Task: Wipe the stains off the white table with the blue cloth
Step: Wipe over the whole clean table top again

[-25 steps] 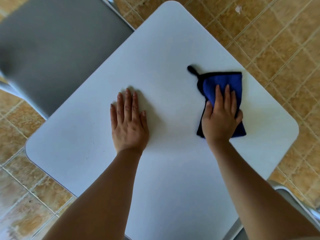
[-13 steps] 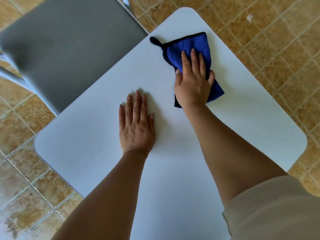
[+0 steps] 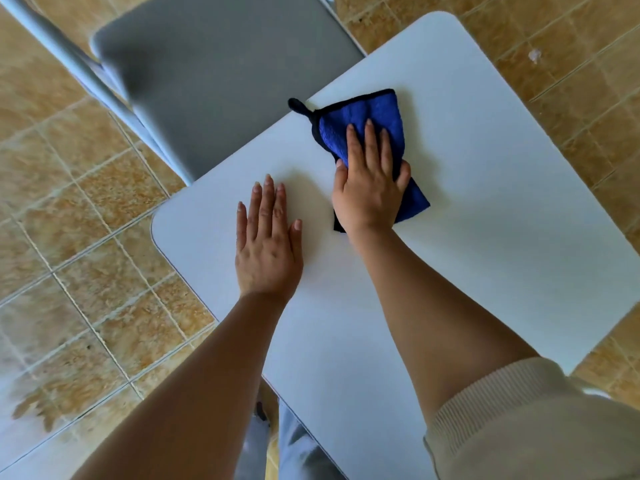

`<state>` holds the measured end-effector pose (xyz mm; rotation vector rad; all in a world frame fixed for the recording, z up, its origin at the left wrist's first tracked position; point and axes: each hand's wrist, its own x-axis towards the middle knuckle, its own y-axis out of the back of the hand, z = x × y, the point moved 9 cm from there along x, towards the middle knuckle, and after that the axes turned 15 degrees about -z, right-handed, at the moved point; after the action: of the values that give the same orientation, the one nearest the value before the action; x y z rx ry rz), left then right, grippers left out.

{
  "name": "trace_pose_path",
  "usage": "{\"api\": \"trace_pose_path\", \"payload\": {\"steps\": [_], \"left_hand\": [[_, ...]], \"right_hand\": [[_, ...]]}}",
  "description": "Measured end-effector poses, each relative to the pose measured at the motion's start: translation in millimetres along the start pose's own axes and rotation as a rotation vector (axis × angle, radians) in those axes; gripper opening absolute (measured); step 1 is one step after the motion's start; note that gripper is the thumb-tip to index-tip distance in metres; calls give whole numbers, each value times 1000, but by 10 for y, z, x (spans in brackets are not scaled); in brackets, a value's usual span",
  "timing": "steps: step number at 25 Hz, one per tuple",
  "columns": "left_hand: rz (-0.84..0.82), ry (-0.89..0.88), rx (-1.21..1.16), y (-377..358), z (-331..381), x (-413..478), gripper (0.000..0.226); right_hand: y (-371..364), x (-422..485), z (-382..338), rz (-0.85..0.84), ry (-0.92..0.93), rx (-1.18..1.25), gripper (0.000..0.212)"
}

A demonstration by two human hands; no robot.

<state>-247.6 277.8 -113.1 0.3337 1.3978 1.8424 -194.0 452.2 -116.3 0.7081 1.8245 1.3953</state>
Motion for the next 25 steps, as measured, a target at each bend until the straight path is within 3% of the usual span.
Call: {"api": "trace_pose_path", "payload": {"steps": [6,11,13,16,20,25], "left_hand": [[29,134,6,77,-794,-378,58],[45,127,10,46,-835,-378,56],[54,124,13,49,-821,-382,56],[46,121,13,46,-821,-369,55],[52,129,21,43,-835,-371,56],[65,119,21,63,-841,-388,55]], "right_hand": [[-228,-663,-687,25,181,-27,51],[-280,-1294,-336,42,242,-107,51],[-217,-1226,-7,67,163,-143,50],[-79,-824,378,78,-110,-93,51],[-40,-210,242,3,-292,59,55],[-125,-198,-538,51,-20,-10,54]]}}
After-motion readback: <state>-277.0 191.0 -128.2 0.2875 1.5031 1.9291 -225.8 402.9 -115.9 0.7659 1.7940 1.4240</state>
